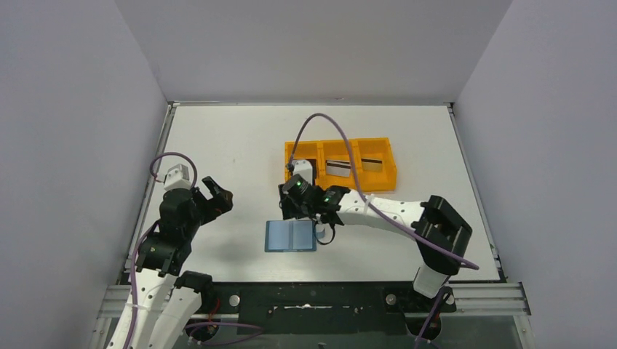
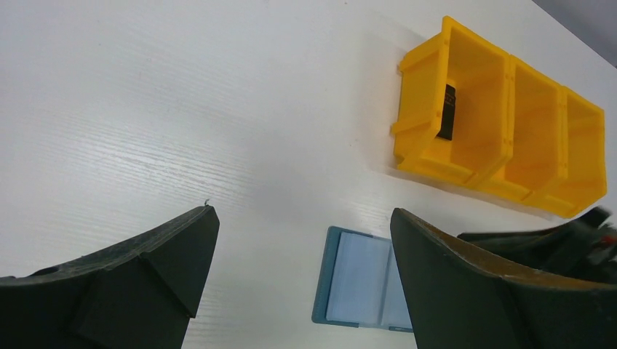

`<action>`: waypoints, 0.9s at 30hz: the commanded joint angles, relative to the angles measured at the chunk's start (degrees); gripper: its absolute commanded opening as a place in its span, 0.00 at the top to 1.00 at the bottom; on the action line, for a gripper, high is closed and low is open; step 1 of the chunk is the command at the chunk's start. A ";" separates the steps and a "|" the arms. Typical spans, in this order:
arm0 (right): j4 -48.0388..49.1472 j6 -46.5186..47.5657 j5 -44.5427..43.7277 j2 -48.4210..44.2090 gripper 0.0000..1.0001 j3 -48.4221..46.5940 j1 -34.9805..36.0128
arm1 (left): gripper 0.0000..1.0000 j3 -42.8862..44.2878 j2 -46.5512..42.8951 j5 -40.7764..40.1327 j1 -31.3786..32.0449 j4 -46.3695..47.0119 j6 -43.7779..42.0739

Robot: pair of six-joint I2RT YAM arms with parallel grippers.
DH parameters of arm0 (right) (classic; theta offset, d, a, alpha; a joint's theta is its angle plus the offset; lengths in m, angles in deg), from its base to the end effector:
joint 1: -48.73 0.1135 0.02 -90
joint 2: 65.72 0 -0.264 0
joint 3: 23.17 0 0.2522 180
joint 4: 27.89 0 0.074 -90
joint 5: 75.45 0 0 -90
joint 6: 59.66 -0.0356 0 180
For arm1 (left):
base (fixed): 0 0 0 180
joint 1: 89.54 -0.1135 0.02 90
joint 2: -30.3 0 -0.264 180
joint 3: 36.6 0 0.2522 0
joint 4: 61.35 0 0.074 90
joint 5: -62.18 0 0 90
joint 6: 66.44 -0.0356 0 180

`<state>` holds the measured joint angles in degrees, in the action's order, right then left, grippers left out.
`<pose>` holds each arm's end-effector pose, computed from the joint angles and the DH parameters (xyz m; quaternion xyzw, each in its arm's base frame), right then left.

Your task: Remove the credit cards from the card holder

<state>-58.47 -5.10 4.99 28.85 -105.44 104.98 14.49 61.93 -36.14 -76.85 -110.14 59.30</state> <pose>0.2090 0.3022 0.2487 -0.1322 0.9044 0.2326 0.3323 0.1262 -0.0231 0.2825 -0.2079 0.8361 -0.1495 0.4851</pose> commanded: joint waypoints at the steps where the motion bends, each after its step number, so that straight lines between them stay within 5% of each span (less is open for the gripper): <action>1: -7.81 -16.66 -7.61 2.90 0.46 -0.66 5.23 | 0.10 1.17 -1.01 -1.78 -0.45 1.16 0.42; 27: -13.54 -16.52 -4.54 18.59 0.27 -12.10 12.12 | 0.10 1.26 -1.93 -3.02 -0.69 0.74 0.80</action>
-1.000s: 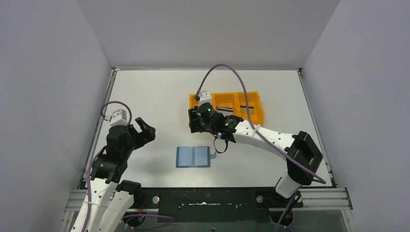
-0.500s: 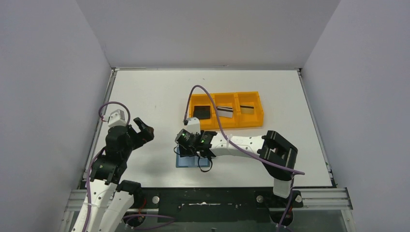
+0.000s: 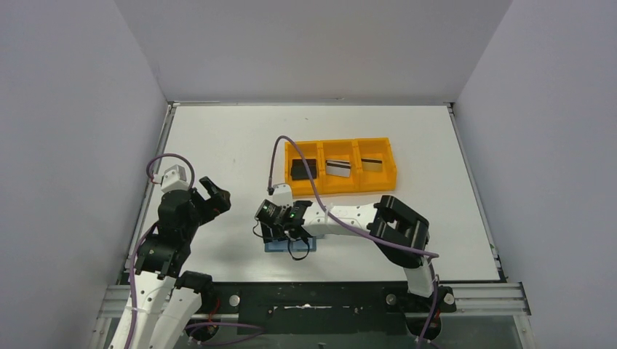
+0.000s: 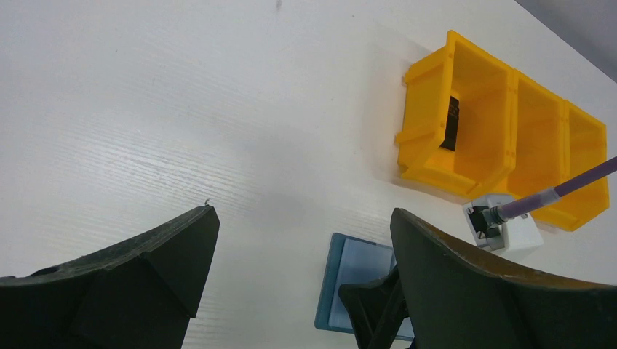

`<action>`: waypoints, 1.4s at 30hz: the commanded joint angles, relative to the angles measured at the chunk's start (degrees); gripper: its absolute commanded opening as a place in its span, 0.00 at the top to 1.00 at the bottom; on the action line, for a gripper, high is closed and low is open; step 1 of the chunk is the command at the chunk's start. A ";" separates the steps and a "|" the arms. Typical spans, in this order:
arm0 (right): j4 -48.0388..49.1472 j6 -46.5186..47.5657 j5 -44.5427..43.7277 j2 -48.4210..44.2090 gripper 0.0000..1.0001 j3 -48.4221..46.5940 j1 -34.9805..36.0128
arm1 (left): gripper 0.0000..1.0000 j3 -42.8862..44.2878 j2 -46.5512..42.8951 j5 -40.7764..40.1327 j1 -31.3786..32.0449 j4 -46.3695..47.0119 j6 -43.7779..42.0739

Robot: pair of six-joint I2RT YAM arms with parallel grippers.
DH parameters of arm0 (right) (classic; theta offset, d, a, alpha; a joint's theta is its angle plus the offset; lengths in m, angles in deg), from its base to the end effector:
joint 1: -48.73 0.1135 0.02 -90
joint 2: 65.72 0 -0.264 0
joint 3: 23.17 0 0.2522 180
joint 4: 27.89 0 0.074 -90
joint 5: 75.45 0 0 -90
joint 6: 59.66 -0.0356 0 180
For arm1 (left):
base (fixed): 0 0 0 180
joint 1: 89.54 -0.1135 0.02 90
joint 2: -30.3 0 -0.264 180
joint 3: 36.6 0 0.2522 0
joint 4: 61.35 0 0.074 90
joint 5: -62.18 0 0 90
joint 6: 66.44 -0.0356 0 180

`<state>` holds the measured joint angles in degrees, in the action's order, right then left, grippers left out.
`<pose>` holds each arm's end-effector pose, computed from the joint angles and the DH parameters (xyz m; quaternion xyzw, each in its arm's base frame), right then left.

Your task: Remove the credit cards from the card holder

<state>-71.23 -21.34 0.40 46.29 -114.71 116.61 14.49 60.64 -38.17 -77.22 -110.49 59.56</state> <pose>0.1599 0.3702 0.1727 -0.1086 0.9609 0.1339 0.2168 0.1224 -0.0202 0.2844 -0.2207 0.8277 -0.1381 0.4971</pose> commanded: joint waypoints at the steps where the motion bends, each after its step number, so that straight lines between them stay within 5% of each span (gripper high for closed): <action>1: -1.36 -0.53 -0.03 1.89 0.26 -3.13 0.45 | 0.10 1.14 -0.69 -0.99 -0.34 1.09 0.55; 11: -11.12 -4.81 -5.43 6.66 0.34 -5.05 0.43 | 0.10 1.09 -0.75 -0.74 -0.43 1.27 0.55; 15: -8.07 -3.84 -5.12 4.54 0.47 -3.55 0.38 | 0.10 1.00 -0.87 -0.72 -0.42 1.22 0.55; 26: 6.80 0.81 2.09 -3.52 0.66 5.04 -2.34 | 0.10 0.91 -0.60 -0.37 -0.40 1.38 0.38; 34: 1.09 2.08 -1.28 -4.75 0.31 2.11 -3.15 | 0.10 1.07 -1.23 -0.82 -0.45 1.24 0.44; 42: -4.94 0.44 -5.86 -0.94 0.22 -4.20 -0.93 | 0.09 1.16 -2.03 -1.69 -0.72 0.89 0.80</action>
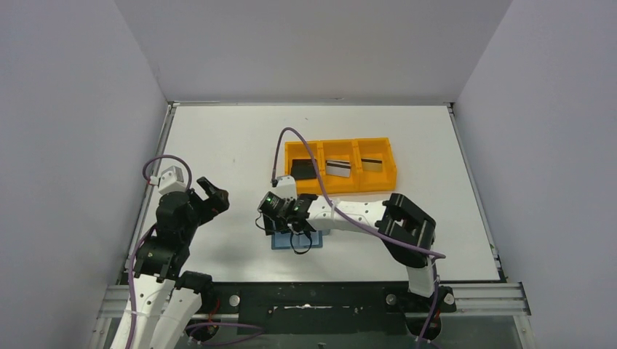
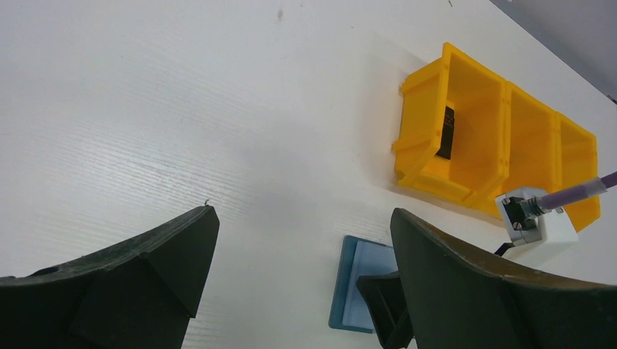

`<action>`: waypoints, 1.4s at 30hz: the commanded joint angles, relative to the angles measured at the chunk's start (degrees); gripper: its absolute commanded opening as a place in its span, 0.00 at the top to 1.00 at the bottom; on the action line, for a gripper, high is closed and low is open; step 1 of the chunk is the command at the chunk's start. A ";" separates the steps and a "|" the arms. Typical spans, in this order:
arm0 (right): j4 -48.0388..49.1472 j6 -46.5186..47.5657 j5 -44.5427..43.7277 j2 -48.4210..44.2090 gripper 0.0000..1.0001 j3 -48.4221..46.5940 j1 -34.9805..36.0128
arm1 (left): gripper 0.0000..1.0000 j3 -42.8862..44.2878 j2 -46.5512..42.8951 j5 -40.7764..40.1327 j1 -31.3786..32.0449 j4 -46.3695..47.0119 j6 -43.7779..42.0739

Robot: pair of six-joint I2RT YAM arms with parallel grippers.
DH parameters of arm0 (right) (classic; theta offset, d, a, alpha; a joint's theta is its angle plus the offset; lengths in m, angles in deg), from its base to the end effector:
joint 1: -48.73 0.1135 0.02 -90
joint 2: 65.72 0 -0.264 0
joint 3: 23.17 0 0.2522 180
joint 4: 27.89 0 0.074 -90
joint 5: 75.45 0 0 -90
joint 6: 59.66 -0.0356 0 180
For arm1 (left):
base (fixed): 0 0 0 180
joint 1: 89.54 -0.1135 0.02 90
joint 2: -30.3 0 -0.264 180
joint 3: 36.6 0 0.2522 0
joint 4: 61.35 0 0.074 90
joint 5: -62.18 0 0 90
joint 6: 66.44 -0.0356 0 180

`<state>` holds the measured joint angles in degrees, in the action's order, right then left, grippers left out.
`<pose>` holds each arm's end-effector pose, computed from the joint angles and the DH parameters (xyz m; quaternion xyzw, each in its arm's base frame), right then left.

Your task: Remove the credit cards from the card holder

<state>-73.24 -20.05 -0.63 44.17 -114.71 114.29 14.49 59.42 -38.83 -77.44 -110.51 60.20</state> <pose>0.1728 0.3578 0.1852 -0.0976 0.9608 0.1230 0.2286 0.1189 -0.0185 0.2865 -0.2294 0.8195 -0.1394 0.5063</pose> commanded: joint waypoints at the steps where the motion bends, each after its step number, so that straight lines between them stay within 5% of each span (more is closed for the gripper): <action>1: -3.05 -0.89 -4.86 1.47 0.22 -4.44 1.50 | 0.09 1.11 -0.82 -0.97 -0.51 0.99 0.12; 14: -6.71 -5.58 -2.52 8.05 0.26 -3.77 1.59 | 0.09 1.00 -1.09 -1.06 -0.58 1.10 0.09; 19: -8.64 -6.65 -5.09 6.75 0.46 -4.08 1.52 | 0.09 1.00 -1.20 -1.08 -0.83 1.12 0.05; 29: 4.32 -3.33 2.35 0.46 0.65 1.56 -0.47 | 0.09 0.93 -0.96 -0.82 -0.94 1.16 0.09; 34: 1.56 -1.73 0.03 -1.33 0.57 -0.09 -0.22 | 0.10 0.91 -0.93 -0.77 -0.94 1.23 0.01; 42: -4.64 -2.59 -5.58 -4.32 0.29 -2.31 0.44 | 0.09 0.83 -0.69 -0.43 -1.02 1.39 -0.11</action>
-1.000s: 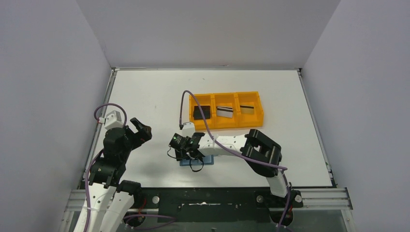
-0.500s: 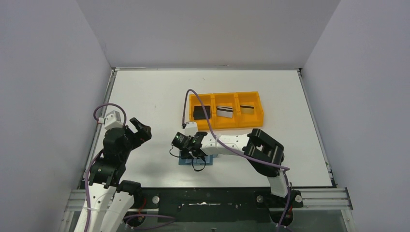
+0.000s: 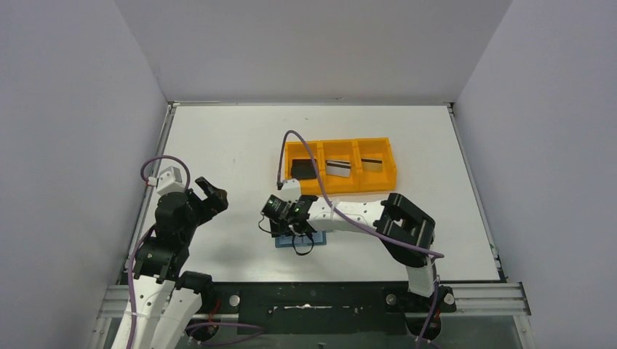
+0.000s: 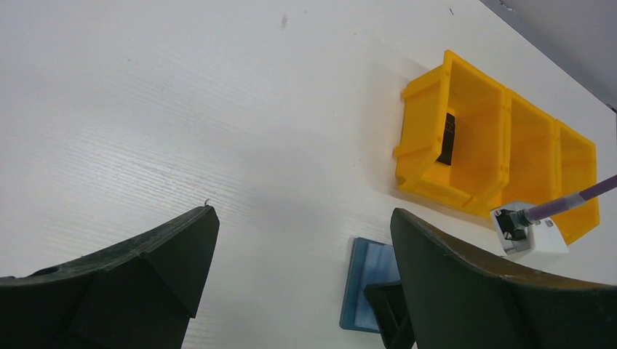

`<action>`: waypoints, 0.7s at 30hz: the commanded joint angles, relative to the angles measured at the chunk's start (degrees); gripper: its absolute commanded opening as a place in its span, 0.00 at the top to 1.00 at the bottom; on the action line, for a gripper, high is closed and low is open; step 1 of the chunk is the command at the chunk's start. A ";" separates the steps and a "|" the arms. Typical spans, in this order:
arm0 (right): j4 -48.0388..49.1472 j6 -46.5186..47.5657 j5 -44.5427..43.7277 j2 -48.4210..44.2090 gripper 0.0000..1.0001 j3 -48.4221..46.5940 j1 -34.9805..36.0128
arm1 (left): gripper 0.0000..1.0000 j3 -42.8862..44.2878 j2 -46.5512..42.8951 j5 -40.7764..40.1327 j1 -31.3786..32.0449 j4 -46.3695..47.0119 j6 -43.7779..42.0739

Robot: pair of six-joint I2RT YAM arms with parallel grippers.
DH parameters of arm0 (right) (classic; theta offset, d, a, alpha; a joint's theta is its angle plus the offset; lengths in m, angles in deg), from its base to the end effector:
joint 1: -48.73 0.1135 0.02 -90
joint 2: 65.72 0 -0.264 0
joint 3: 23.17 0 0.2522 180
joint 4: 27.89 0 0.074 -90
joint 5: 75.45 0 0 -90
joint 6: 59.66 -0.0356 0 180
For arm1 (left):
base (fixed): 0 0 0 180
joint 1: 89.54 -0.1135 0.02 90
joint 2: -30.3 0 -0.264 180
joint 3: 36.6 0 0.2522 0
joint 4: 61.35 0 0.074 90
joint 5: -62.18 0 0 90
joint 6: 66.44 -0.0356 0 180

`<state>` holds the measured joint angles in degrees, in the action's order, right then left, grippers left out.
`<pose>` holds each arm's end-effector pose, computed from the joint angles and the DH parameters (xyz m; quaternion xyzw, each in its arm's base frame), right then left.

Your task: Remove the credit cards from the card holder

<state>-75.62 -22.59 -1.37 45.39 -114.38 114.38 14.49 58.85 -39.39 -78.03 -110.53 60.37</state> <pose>0.1711 0.3544 0.1738 -0.0809 0.9686 0.0958 0.2149 0.1174 -0.0166 0.2875 -0.2371 0.8145 -0.1356 0.5118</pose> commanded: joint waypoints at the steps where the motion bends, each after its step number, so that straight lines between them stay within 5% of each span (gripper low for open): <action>1: -2.72 -0.32 -5.20 -5.69 0.28 -2.58 0.34 | 0.09 0.82 -0.09 0.21 -0.43 1.47 -0.34; 21: -5.63 -6.85 -6.71 -5.77 0.20 4.14 -2.00 | 0.10 0.82 0.71 1.14 -1.14 1.86 -0.61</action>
<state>-82.84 -28.34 -7.42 41.42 -110.84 113.29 14.49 59.40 -38.94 -78.68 -110.51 60.35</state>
